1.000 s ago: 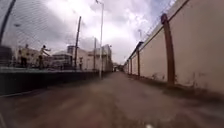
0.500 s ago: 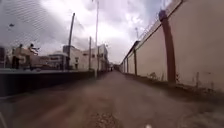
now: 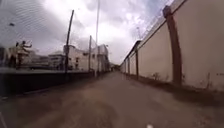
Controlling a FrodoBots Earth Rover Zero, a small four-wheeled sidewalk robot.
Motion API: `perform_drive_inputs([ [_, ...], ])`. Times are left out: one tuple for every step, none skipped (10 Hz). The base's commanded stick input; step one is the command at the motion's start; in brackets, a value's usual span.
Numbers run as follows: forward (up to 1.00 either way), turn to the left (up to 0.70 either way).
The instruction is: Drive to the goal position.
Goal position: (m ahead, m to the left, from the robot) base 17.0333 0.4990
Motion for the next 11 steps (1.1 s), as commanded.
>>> perform_drive_inputs([
  [0.70,-0.25],
  [0.70,-0.11],
  [0.70,0.00],
  [0.70,0.00],
  [0.70,0.00],
  [0.70,0.00],
  [0.70,0.00],
  [0.70,0.00],
  [0.70,0.00],
  [0.70,0.00],
  [0.70,0.00],
])
